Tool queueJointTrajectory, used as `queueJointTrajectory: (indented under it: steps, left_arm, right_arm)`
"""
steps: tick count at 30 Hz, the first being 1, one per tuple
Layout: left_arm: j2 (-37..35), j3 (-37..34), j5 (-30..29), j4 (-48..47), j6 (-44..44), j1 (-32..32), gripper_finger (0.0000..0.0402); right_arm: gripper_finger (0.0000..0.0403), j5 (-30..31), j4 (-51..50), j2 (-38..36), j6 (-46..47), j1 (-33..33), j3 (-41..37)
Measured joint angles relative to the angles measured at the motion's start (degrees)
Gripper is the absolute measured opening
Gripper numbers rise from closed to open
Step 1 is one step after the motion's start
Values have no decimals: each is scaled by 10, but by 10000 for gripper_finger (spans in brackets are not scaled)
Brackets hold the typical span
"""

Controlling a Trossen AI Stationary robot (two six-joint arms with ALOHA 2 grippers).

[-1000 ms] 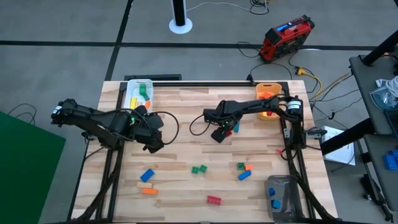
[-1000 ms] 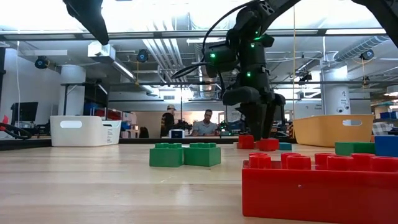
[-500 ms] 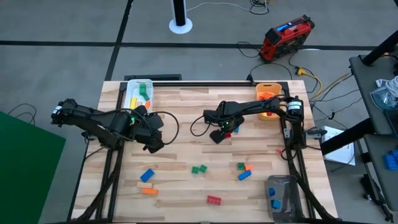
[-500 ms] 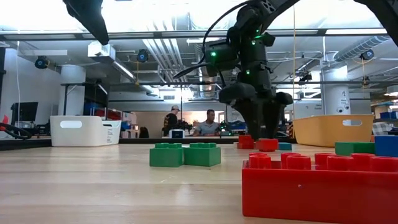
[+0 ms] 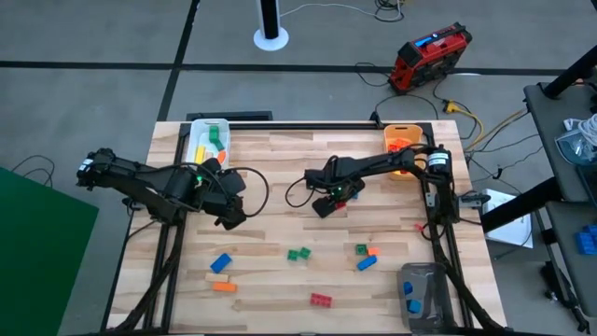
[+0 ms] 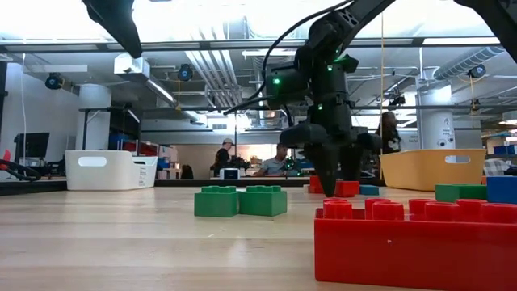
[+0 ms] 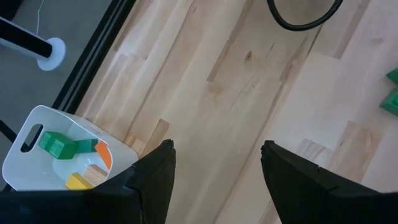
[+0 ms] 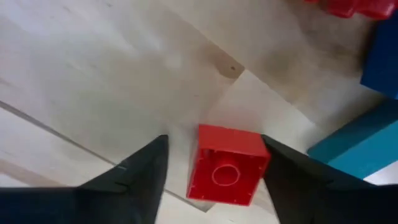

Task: Sort blocks by size
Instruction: Put the bottom small red game piece into the black bin

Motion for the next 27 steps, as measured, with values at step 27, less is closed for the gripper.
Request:
queueJointTrajectory:
  steps: [27]
  left_arm:
    - [0,0,-8,84,80,4,213]
  right_arm:
    - [128,-45,-103,-293,173,198,-10]
